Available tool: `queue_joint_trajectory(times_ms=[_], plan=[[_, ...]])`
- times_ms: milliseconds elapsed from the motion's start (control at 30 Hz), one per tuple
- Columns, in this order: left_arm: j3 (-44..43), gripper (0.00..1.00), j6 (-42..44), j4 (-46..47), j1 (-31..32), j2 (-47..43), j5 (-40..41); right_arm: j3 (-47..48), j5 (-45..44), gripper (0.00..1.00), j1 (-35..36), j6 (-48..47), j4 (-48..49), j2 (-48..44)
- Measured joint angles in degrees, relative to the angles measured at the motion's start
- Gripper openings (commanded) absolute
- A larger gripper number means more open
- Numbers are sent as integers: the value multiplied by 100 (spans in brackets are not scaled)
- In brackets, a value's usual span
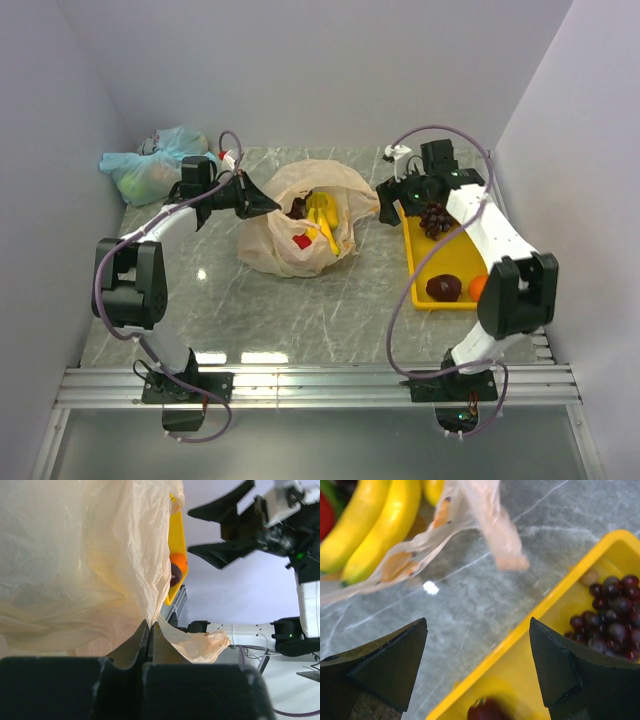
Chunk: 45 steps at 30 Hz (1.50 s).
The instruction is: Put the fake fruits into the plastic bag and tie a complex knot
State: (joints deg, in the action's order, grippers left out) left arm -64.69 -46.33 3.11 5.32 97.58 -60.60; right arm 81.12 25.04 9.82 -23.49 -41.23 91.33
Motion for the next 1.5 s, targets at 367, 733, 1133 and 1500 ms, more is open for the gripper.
queue_joint_trajectory(times_ms=[367, 733, 1133, 1500], plan=[[-136, 3, 247, -181, 0, 267, 2, 417, -37, 35, 179, 260, 1056, 1281], [-813, 68, 1410, -1414, -249, 140, 61, 601, 319, 0, 343, 654, 920, 922], [-1757, 99, 4614, -3644, 457, -2251, 984, 599, 758, 0, 651, 1394, 90, -216], [-42, 99, 5665, -3082, 3574, -3152, 3390, 485, 780, 0, 769, 1755, -227, -271]])
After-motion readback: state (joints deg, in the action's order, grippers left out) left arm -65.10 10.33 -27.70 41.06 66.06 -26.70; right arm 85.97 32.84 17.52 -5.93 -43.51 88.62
